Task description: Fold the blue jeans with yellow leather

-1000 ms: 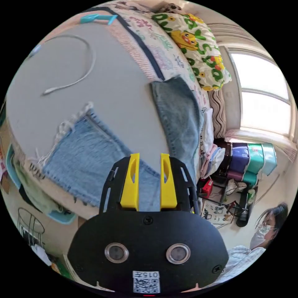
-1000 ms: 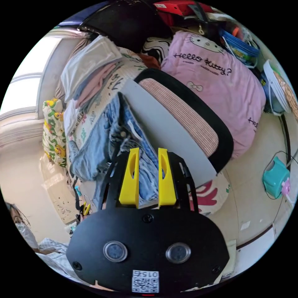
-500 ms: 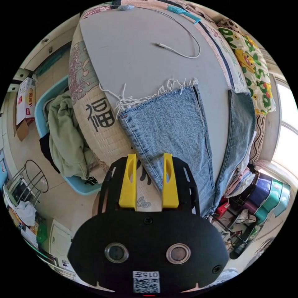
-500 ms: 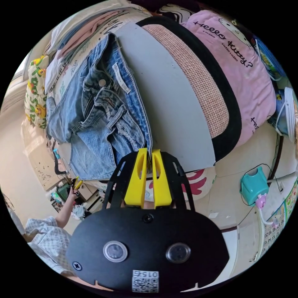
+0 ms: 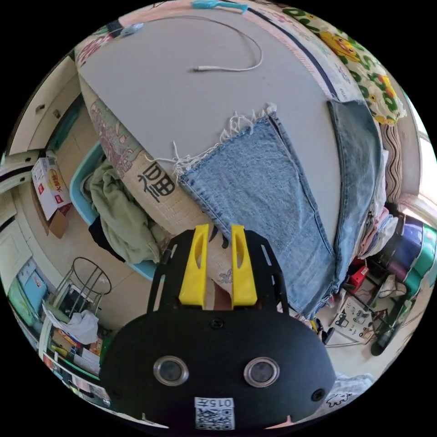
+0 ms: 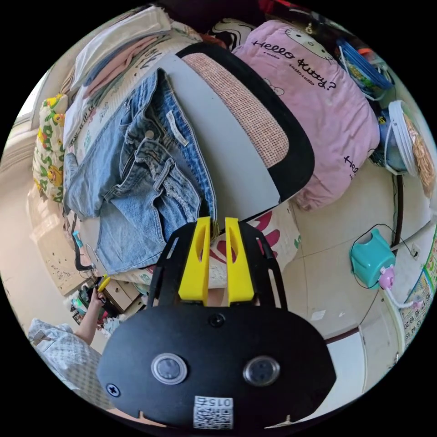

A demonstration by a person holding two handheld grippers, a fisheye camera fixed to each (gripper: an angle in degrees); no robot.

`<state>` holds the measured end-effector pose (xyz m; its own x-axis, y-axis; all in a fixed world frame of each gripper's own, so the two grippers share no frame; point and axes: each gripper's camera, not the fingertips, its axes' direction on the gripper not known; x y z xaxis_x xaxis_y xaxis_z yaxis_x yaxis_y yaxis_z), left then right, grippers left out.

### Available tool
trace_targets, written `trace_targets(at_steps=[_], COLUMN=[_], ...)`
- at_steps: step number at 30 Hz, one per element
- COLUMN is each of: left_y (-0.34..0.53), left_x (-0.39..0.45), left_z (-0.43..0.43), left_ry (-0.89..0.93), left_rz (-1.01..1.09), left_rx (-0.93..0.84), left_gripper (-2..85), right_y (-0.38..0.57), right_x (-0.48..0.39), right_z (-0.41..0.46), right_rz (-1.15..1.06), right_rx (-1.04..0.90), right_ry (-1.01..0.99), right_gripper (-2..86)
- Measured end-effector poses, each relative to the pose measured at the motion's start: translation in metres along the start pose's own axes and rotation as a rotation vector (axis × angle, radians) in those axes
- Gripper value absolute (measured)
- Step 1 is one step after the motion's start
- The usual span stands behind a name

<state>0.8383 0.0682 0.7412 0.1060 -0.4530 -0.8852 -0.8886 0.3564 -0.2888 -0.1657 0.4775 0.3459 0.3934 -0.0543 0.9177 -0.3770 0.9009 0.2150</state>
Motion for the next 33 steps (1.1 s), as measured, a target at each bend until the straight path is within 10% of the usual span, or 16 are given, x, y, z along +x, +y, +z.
trace_targets(at_steps=[13, 19, 33], left_y=[0.122, 0.205, 0.298], left_x=[0.607, 0.77, 0.852], left_z=[0.004, 0.092, 0.062], left_ry=[0.043, -0.078, -0.283], left_rz=[1.486, 1.47, 1.414], left_rx=[-0.266, -0.402, -0.168], left_gripper=[13.6, 14.5, 8.0], right_y=[0.029, 0.018, 0.017], right_x=[0.064, 0.086, 0.114], right_z=[0.007, 0.026, 0.013], right_rz=[-0.05, -0.039, -0.008], right_rx=[0.156, 0.162, 0.191], right_ry=[-0.233, -0.318, -0.525], right_gripper=[14.9, 12.5, 3.9])
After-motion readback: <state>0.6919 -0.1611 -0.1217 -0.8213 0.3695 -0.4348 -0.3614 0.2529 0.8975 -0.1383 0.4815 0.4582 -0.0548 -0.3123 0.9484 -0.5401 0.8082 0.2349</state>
